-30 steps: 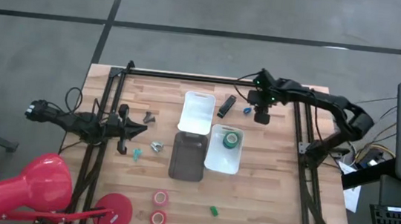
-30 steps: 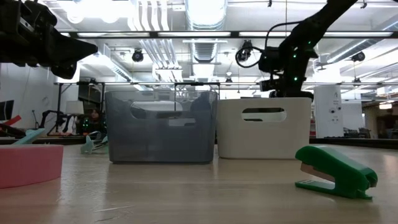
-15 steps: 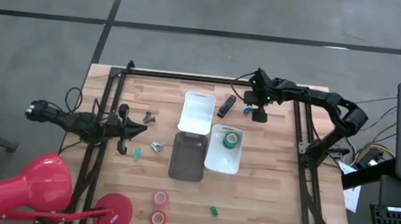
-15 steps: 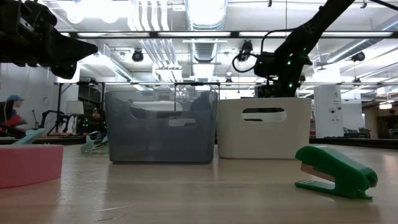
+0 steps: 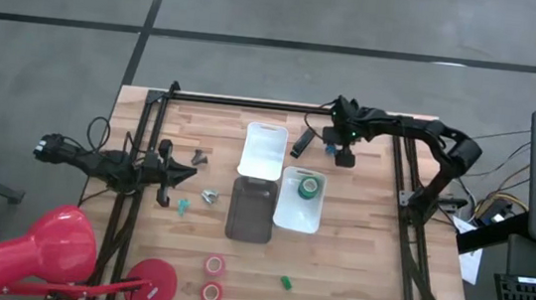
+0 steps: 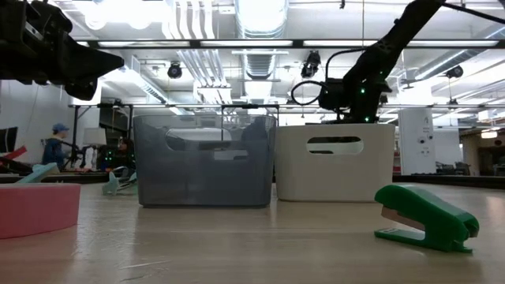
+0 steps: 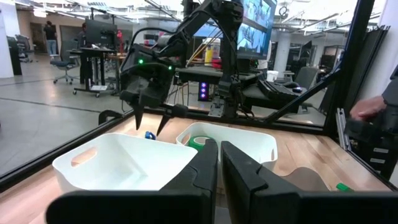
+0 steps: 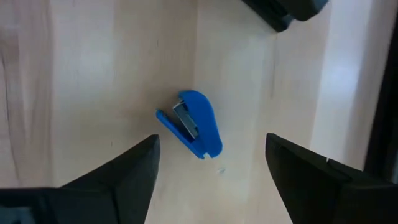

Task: Pick and place Stapler, Stapler remover, tape
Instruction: Put the blue stapler into the black bin

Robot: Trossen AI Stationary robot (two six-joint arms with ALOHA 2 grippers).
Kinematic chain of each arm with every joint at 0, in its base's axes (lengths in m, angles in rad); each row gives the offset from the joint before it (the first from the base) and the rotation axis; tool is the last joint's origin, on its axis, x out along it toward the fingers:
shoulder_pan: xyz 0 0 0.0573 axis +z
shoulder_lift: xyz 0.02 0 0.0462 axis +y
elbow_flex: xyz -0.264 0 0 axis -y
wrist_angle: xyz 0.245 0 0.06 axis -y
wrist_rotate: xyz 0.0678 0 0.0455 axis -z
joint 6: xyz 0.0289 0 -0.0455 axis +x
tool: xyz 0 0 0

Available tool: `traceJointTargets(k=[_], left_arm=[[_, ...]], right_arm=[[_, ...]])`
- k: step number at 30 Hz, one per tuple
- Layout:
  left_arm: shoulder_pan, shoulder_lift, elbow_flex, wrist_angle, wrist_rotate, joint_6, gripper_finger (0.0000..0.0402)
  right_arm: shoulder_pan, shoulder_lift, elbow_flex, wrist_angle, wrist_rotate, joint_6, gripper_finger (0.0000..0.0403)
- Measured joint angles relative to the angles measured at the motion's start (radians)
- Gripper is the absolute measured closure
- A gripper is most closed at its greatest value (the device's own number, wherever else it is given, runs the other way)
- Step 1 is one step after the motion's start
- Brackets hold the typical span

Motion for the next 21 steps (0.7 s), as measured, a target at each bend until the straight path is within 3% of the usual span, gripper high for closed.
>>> traceJointTargets(k=[16,21], left_arm=[[0.000,0.000,0.000,0.000,0.000,0.000,0.0378],[0.000,0.000,0.000,0.000,0.000,0.000,0.0378]], right_arm=[[0.004,0.030,-0.001,0.020,-0.008,-0.005,0.0170],[0.004,0.030,-0.004,0.028,-0.062,0.002,0.0188]])
